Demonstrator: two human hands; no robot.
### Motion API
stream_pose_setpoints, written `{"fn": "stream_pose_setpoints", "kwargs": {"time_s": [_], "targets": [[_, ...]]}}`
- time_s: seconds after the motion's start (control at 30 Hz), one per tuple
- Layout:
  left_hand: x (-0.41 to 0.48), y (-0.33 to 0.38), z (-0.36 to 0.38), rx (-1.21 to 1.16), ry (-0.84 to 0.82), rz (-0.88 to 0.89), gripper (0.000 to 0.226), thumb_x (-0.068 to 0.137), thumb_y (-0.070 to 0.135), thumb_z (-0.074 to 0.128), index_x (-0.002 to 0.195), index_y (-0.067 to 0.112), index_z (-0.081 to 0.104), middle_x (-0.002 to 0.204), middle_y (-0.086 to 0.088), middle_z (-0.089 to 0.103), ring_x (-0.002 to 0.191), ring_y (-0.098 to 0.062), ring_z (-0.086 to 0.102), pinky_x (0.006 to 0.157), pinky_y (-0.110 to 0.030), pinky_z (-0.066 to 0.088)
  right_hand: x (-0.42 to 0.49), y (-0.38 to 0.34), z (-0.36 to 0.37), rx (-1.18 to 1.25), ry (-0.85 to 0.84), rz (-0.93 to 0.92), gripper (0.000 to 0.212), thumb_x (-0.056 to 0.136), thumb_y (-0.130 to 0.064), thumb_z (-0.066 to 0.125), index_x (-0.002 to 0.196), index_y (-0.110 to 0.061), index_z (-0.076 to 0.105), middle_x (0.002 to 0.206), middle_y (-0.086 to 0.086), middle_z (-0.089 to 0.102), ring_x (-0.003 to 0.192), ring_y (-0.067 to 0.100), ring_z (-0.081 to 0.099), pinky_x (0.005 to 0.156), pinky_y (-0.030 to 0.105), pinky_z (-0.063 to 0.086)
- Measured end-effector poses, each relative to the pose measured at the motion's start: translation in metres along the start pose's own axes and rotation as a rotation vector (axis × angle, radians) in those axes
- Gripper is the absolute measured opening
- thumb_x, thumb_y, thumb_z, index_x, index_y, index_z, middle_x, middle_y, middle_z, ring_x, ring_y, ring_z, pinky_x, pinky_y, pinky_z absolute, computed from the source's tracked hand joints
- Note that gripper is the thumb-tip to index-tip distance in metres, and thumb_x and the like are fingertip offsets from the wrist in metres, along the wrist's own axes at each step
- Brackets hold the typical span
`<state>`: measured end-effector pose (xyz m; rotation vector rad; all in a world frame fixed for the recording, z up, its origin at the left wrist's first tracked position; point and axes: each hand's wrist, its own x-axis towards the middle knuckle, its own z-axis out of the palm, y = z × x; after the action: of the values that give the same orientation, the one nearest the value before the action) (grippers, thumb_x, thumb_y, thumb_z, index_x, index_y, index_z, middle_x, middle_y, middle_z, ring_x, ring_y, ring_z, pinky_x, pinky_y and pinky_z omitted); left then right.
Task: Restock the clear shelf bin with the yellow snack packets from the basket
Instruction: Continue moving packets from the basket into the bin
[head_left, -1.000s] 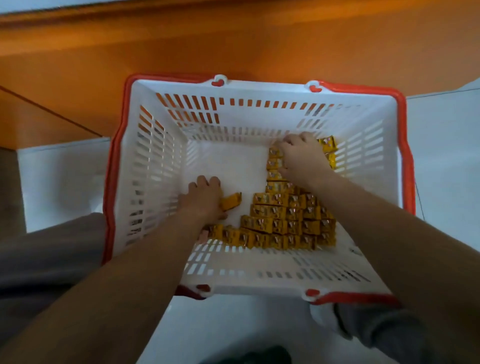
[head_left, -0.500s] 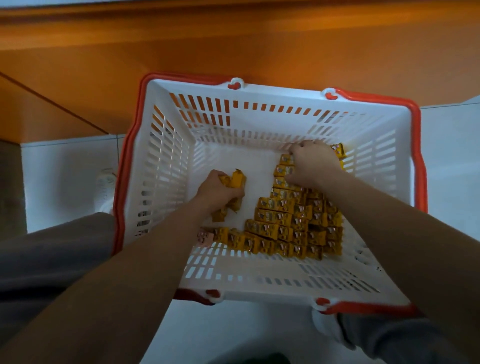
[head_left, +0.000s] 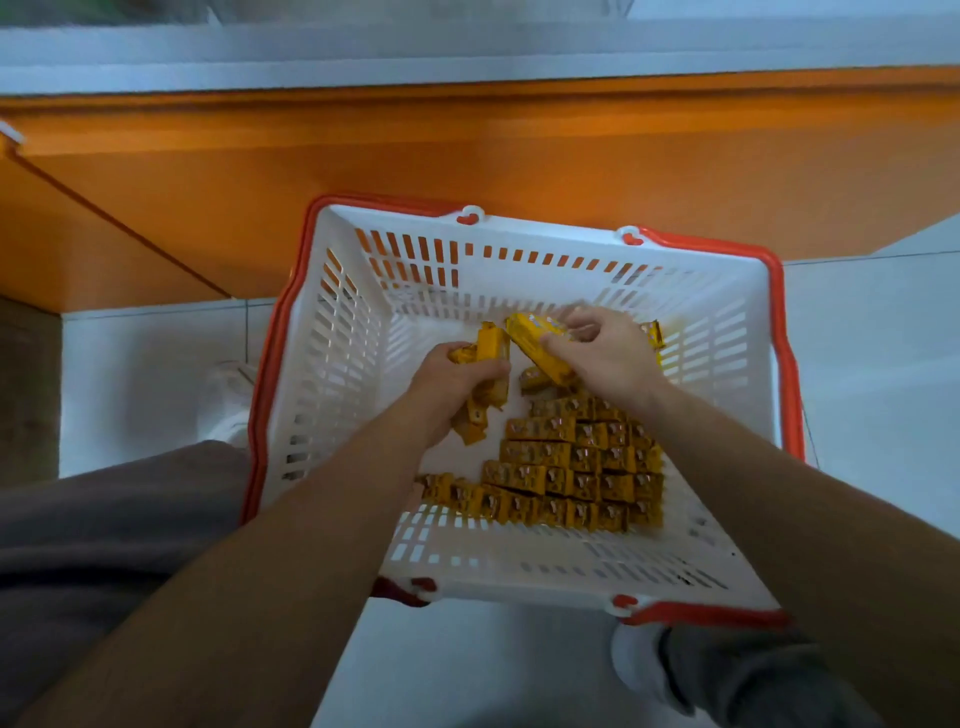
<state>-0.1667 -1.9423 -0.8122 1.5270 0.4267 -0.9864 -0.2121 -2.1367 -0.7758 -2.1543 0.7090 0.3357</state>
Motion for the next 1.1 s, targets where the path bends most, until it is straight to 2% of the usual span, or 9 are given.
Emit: {"fn": "stream_pose_setpoints", "kwargs": {"time_s": [0.1, 0.17, 0.27, 0.37, 0.53, 0.73, 0.87, 0.97, 1.1], "targets": [[-0.021, 0.018, 0.014, -0.164, -0.02, 0.075, 0.051, 0.083, 0.021, 0.084, 0.129, 0.014, 0.061, 0.122, -0.017, 0.068, 0.103, -0.033, 0.069, 0.076, -0.044, 0.059, -0.021, -0.017, 0.002, 0.336, -0.074, 0.098, 0.037, 0.078, -0.05, 0.068, 0.097, -0.02, 0.077, 0.095, -0.002, 0.075, 0.094, 0.018, 0.07, 0.083, 0.036, 0.055], [-0.04, 0.032, 0.02, -0.247, -0.009, 0.124, 0.053, 0.085, 0.019, 0.082, 0.132, 0.016, 0.059, 0.128, -0.013, 0.067, 0.113, -0.034, 0.068, 0.085, -0.046, 0.059, -0.035, -0.032, -0.003, 0.618, -0.179, 0.165, 0.031, 0.082, -0.042, 0.069, 0.1, -0.018, 0.077, 0.097, 0.004, 0.077, 0.097, 0.024, 0.073, 0.077, 0.038, 0.059], [-0.073, 0.056, 0.019, -0.325, -0.005, 0.2, 0.056, 0.083, 0.017, 0.083, 0.134, 0.017, 0.058, 0.123, -0.013, 0.071, 0.103, -0.031, 0.072, 0.067, -0.036, 0.058, -0.061, -0.059, -0.022, 0.856, -0.291, 0.171, 0.025, 0.084, -0.033, 0.076, 0.105, -0.02, 0.071, 0.098, 0.002, 0.077, 0.09, 0.017, 0.075, 0.071, 0.035, 0.058], [-0.117, 0.091, 0.016, -0.337, -0.027, 0.283, 0.056, 0.08, 0.02, 0.085, 0.128, 0.025, 0.058, 0.094, -0.003, 0.077, 0.067, -0.019, 0.072, 0.048, -0.027, 0.053, -0.089, -0.095, -0.056, 0.9, -0.298, 0.099, 0.048, 0.068, -0.036, 0.08, 0.11, -0.02, 0.063, 0.094, -0.001, 0.076, 0.082, 0.014, 0.073, 0.068, 0.033, 0.056], [-0.198, 0.152, 0.014, -0.229, -0.15, 0.454, 0.043, 0.086, 0.025, 0.077, 0.125, 0.025, 0.059, 0.073, -0.001, 0.073, 0.046, -0.014, 0.058, 0.041, -0.023, 0.047, -0.142, -0.161, -0.118, 0.957, -0.298, -0.081, 0.044, 0.064, -0.032, 0.079, 0.101, -0.023, 0.057, 0.085, 0.003, 0.072, 0.067, 0.015, 0.069, 0.057, 0.029, 0.053], [-0.279, 0.21, 0.016, -0.225, -0.213, 0.549, 0.038, 0.083, 0.019, 0.08, 0.117, 0.02, 0.062, 0.082, -0.009, 0.074, 0.058, -0.021, 0.069, 0.046, -0.028, 0.053, -0.197, -0.212, -0.167, 1.061, -0.3, -0.228, 0.047, 0.065, -0.018, 0.078, 0.107, -0.018, 0.057, 0.083, 0.007, 0.074, 0.065, 0.018, 0.072, 0.056, 0.032, 0.059], [-0.302, 0.222, 0.016, -0.184, -0.153, 0.661, 0.036, 0.08, 0.014, 0.082, 0.108, 0.022, 0.061, 0.076, -0.004, 0.076, 0.061, -0.018, 0.073, 0.046, -0.027, 0.053, -0.209, -0.22, -0.174, 1.099, -0.284, -0.269, 0.058, 0.065, -0.012, 0.079, 0.118, -0.013, 0.056, 0.088, 0.014, 0.072, 0.07, 0.024, 0.072, 0.06, 0.036, 0.06], [-0.304, 0.222, 0.017, -0.12, -0.103, 0.695, 0.042, 0.079, 0.022, 0.085, 0.113, 0.026, 0.059, 0.079, -0.005, 0.078, 0.063, -0.022, 0.073, 0.047, -0.032, 0.056, -0.207, -0.218, -0.161, 1.107, -0.174, -0.278, 0.071, 0.057, -0.016, 0.085, 0.121, -0.014, 0.055, 0.09, 0.013, 0.074, 0.071, 0.024, 0.072, 0.059, 0.034, 0.059], [-0.297, 0.221, 0.016, -0.065, -0.047, 0.681, 0.063, 0.062, 0.043, 0.092, 0.117, 0.037, 0.061, 0.093, -0.006, 0.079, 0.08, -0.034, 0.077, 0.064, -0.045, 0.064, -0.193, -0.217, -0.149, 0.964, -0.053, -0.307, 0.091, 0.043, -0.032, 0.1, 0.12, -0.022, 0.054, 0.088, 0.004, 0.077, 0.075, 0.021, 0.074, 0.065, 0.034, 0.055]]}}
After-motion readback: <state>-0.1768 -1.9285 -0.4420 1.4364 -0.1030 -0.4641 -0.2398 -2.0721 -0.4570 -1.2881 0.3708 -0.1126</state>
